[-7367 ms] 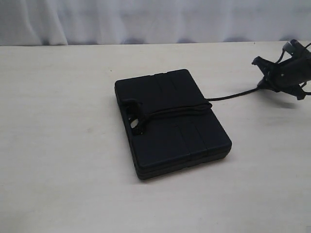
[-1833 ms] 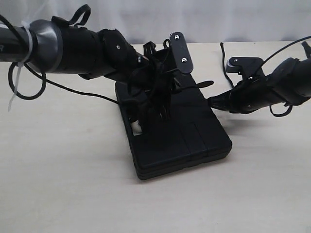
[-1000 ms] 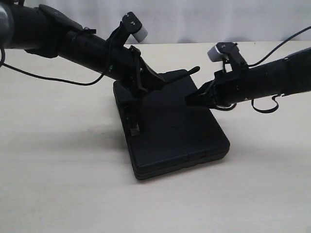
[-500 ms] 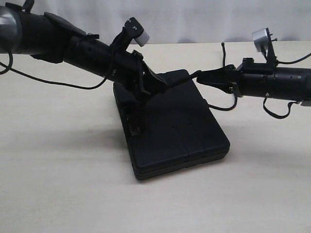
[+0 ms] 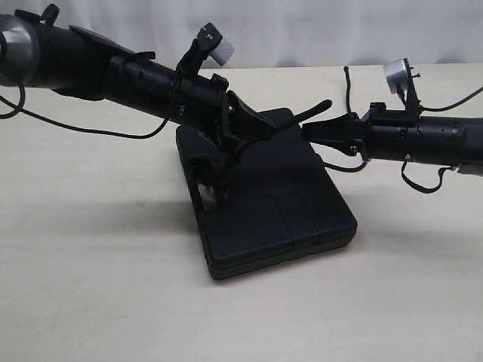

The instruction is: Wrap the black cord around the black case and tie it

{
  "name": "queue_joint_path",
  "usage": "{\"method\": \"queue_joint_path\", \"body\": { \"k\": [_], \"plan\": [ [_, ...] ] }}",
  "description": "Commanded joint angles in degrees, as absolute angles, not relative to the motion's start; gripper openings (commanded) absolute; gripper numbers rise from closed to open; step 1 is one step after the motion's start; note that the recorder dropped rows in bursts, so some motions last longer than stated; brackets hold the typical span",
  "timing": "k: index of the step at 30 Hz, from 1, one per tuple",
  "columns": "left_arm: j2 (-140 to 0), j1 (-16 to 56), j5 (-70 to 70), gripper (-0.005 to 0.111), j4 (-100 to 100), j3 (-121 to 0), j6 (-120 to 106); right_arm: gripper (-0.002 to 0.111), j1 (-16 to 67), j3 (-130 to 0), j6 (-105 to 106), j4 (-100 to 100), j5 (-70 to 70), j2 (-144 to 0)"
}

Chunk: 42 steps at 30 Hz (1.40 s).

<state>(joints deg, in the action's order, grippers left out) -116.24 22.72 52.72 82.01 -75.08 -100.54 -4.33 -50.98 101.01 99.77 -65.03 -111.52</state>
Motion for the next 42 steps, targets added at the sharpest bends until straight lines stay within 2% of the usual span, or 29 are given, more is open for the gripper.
{"method": "queue_joint_path", "body": {
  "k": [1, 12, 19, 24, 42],
  "plan": [
    [-116.34, 22.6, 53.42, 0.0, 85.35, -75.41, -102.1, 0.004, -4.55, -51.24, 101.78, 99.95, -67.85, -111.57],
    [-117.39, 22.72, 53.38, 0.0, 86.2, -75.41, -102.1, 0.004, -2.08, -52.01, 104.31, 99.95, -69.96, -111.86],
    [-118.44, 22.72, 55.95, 0.0, 87.83, -75.41, -102.1, 0.004, 0.32, -53.98, 105.31, 99.95, -67.99, -111.86],
    [-118.44, 22.72, 61.58, 0.0, 89.73, -75.41, -102.35, 0.004, 0.32, -53.98, 104.48, 99.95, -61.49, -111.86],
    [-118.44, 22.72, 62.06, 0.0, 89.61, -75.41, -102.35, 0.004, 0.78, -53.98, 104.04, 99.95, -58.25, -112.23]
  ]
}}
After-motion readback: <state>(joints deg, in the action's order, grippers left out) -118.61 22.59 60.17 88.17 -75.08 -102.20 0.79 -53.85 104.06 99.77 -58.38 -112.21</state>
